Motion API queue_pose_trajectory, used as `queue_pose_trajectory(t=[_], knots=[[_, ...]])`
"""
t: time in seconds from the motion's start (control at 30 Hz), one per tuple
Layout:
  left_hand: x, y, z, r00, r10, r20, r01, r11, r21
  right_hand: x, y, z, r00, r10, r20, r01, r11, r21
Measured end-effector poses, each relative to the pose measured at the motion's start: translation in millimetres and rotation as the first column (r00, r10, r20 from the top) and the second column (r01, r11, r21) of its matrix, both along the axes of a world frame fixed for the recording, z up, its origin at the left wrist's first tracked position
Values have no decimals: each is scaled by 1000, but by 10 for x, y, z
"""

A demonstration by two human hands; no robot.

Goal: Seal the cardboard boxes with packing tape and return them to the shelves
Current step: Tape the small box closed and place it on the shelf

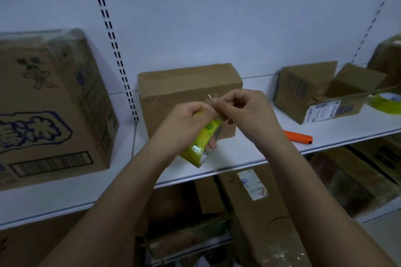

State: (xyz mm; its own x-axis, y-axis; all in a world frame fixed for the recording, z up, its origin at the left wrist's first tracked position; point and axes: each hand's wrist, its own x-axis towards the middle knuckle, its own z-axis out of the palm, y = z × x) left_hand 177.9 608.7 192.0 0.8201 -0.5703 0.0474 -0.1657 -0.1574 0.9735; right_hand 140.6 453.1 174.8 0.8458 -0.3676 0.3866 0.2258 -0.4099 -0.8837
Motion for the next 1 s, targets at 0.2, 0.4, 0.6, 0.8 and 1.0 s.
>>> queue_pose_trajectory(t=[0.2,0.4,0.6,0.8,1.0], knots=[[468,71,738,852,-138,505,-90,912,401,287,-36,610,979,-160,127,154,987,53],[1112,57,1202,656,-58,753,-97,982,160,793,-427,1069,952,-228,206,198,968,157],[1655,-482,686,661,-55,748,-239,930,279,1440,-860,610,969,-245,-31,247,956,161],[1781,-745,218,773,113,624,-360,889,285,1681,-1098,101,969,-205,-138,242,901,361],[1775,-788,178,717,272,642,-479,861,172,1661,-1183,11,973,-214,-90,232,863,449]])
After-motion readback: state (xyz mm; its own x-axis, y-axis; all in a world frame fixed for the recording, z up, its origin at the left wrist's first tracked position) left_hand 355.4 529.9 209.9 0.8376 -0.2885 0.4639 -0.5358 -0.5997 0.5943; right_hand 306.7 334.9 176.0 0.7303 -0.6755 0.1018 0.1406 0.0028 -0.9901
